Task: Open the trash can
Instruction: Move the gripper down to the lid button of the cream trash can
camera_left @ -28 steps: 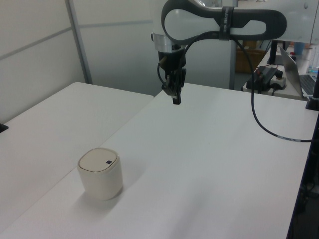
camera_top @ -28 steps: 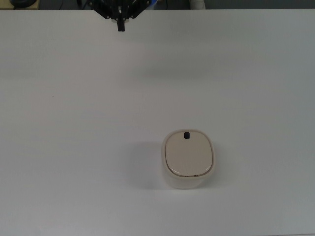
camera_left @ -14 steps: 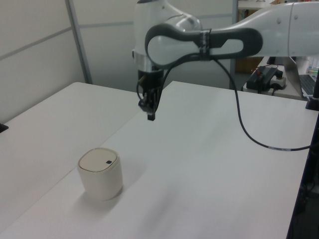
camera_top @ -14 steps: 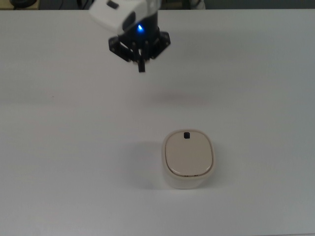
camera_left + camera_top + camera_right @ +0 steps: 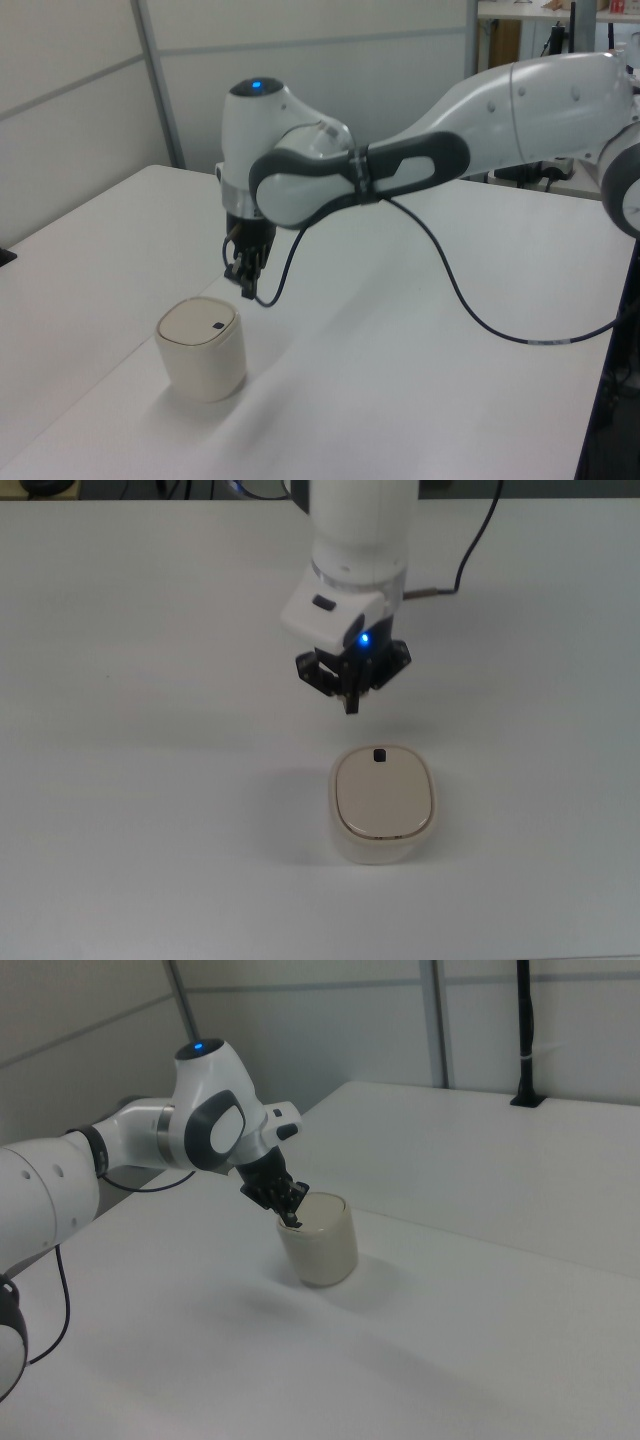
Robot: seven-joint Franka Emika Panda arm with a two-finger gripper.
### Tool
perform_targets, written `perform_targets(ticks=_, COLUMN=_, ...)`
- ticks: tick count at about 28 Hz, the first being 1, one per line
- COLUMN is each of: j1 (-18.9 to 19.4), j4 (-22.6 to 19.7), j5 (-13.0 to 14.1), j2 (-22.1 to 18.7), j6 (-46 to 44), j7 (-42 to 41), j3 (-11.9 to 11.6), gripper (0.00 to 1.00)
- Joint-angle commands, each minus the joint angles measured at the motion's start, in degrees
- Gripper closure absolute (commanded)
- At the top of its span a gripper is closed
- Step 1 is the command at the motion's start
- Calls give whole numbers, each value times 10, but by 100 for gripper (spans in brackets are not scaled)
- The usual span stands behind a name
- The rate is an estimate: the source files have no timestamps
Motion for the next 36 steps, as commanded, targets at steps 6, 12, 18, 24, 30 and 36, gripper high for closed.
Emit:
perform_targets(ticks=6, j1=7, j4=2, j5=-11, j2=25, j6=75, j7=25, j3=-3, gripper=100)
perform_targets(ticks=12, j1=7, j4=2, j5=-7, j2=37, j6=124, j7=28, j3=-3, gripper=100)
perform_targets(ticks=18, j1=11, j4=2, j5=-8, j2=46, j6=142, j7=39, j3=-3, gripper=100)
perform_targets(ticks=24, j1=16, j4=3, j5=-9, j2=61, j6=146, j7=41, j3=-3, gripper=100)
perform_targets(ticks=30, j1=22, j4=2, j5=-12, j2=71, j6=146, j7=42, j3=-3, gripper=100)
perform_targets(ticks=36, j1=24, j4=2, j5=-14, j2=75, j6=146, j7=42, j3=-3, gripper=100)
